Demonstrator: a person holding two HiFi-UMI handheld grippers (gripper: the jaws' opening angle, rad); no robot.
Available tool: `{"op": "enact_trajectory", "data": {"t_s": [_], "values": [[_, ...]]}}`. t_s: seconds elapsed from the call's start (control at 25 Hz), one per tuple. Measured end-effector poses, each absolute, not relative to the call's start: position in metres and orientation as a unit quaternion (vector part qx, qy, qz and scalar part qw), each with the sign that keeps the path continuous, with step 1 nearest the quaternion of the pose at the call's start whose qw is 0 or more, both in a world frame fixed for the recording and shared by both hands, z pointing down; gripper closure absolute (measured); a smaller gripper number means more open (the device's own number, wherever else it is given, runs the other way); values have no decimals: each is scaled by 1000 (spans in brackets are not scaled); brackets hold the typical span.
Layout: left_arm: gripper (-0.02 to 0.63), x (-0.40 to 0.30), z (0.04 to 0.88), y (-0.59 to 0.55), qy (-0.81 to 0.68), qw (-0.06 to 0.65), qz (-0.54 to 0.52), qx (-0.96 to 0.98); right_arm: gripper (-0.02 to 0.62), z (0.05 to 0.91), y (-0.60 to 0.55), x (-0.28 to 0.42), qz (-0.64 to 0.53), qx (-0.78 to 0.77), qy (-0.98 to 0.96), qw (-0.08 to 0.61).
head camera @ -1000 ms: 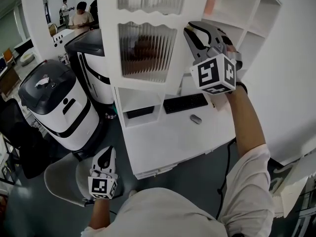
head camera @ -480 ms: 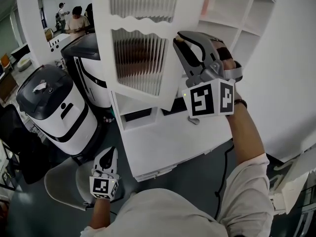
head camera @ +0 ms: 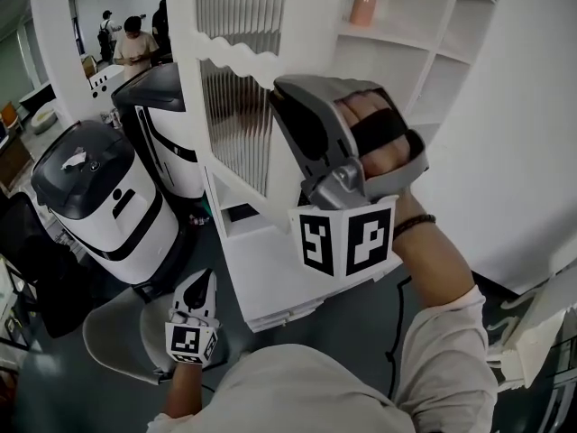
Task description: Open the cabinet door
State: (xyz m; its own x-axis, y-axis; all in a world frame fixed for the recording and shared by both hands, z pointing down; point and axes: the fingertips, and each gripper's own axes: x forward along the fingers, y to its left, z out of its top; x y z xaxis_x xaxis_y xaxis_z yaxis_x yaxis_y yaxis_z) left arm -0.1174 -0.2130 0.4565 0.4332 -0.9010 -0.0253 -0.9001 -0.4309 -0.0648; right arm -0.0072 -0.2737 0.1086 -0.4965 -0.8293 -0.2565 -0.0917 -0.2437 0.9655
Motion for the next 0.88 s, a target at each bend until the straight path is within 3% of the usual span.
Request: {"op": "enact_trajectory", "data": {"t_s": [0.36,0.88], "values": [[606,-141,459,-188,550,30,-6,-834,517,110,-246,-51,-680,431,-516,294],[607,-170,457,-170,576,31,-6,-817,509,111,-226,-73,-694,403,-546,240]]}}
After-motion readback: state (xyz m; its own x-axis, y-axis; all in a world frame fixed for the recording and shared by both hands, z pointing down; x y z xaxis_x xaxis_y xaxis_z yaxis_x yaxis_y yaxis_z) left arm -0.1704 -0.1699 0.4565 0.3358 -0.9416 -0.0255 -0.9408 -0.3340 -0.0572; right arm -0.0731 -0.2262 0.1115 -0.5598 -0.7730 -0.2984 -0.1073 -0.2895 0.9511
